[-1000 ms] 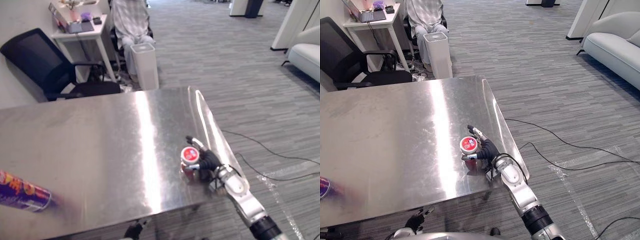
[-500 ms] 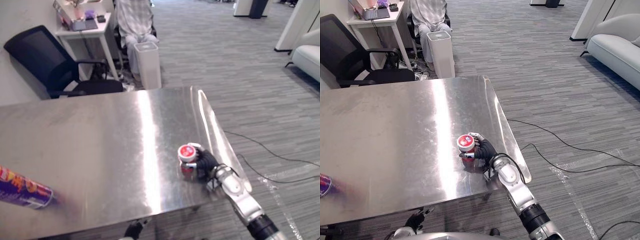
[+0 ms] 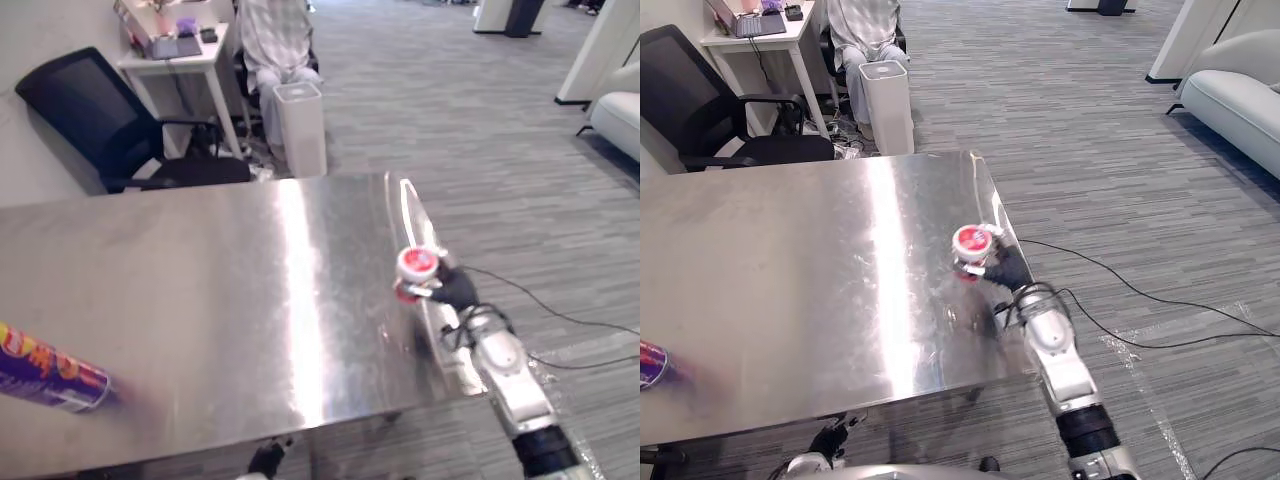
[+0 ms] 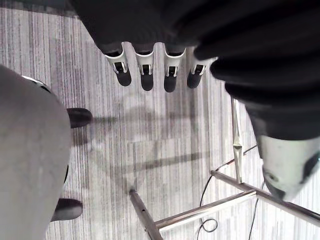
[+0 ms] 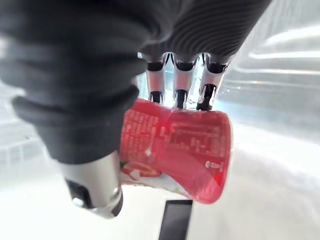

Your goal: Put the gum and the chips on the shelf.

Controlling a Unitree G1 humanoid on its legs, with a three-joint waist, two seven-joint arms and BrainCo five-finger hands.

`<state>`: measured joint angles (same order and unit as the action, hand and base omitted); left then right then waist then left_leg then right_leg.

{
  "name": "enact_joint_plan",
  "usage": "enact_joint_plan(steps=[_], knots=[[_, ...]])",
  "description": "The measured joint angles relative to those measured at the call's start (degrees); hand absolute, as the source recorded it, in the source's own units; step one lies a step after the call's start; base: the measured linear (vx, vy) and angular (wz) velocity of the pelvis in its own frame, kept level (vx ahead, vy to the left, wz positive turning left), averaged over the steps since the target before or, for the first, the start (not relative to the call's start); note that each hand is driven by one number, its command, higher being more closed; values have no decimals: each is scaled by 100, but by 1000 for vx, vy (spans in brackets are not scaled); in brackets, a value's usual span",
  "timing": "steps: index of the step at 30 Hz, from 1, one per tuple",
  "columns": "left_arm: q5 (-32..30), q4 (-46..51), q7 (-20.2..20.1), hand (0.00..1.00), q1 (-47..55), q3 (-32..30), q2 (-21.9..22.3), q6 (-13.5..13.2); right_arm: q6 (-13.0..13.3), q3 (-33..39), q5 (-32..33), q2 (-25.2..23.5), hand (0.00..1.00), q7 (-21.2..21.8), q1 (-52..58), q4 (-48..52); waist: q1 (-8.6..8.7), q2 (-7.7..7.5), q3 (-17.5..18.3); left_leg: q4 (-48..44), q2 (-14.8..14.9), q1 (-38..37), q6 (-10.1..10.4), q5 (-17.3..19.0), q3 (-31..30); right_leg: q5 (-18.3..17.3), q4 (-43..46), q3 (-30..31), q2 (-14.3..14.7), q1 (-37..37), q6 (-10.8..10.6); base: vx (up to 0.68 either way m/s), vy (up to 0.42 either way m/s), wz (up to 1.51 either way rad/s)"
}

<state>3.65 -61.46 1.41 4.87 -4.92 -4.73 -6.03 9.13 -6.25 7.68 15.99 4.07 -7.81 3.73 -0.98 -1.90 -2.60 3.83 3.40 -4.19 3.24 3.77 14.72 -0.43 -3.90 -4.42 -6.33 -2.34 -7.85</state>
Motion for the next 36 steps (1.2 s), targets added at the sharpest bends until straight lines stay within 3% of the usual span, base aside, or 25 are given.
enact_joint_plan(steps=[7,10,26,30,33,36], knots=[[4,7,5,0,43,-196,10,1,33,624,10,230,100,-212,-28,406,20,11,7,-14,-4,9,-6,-4,-42,0,1,-33,-5,-8,0,0,0,1],[8,53,6,0,114,-220,9,1,43,732,23,230,100,-237,-123,462,93,34,21,-15,-13,12,-9,-6,-62,0,1,-51,-13,-13,0,0,0,3],[11,108,-4,0,146,-223,8,23,112,1235,242,231,100,-219,-154,787,112,39,26,-114,-24,97,-41,-27,-321,-46,161,-312,-84,-75,53,-4,-6,8],[248,166,-19,0,92,-228,-11,30,112,1217,248,222,100,-193,-132,787,115,17,-187,-1029,-19,598,-70,129,-796,-578,1383,-675,-220,326,189,-86,-34,49],[396,284,-30,0,90,-242,-55,27,124,1055,416,211,100,-196,-138,787,87,29,-313,-1488,-31,968,-29,312,-1253,-907,1731,-1112,-283,373,189,-148,-68,90],[688,464,-59,0,65,-398,-40,27,125,977,500,195,100,-201,-148,787,-62,104,-507,-1544,-65,1458,36,159,-1845,-1133,2076,-1744,-348,594,348,-209,-81,104]])
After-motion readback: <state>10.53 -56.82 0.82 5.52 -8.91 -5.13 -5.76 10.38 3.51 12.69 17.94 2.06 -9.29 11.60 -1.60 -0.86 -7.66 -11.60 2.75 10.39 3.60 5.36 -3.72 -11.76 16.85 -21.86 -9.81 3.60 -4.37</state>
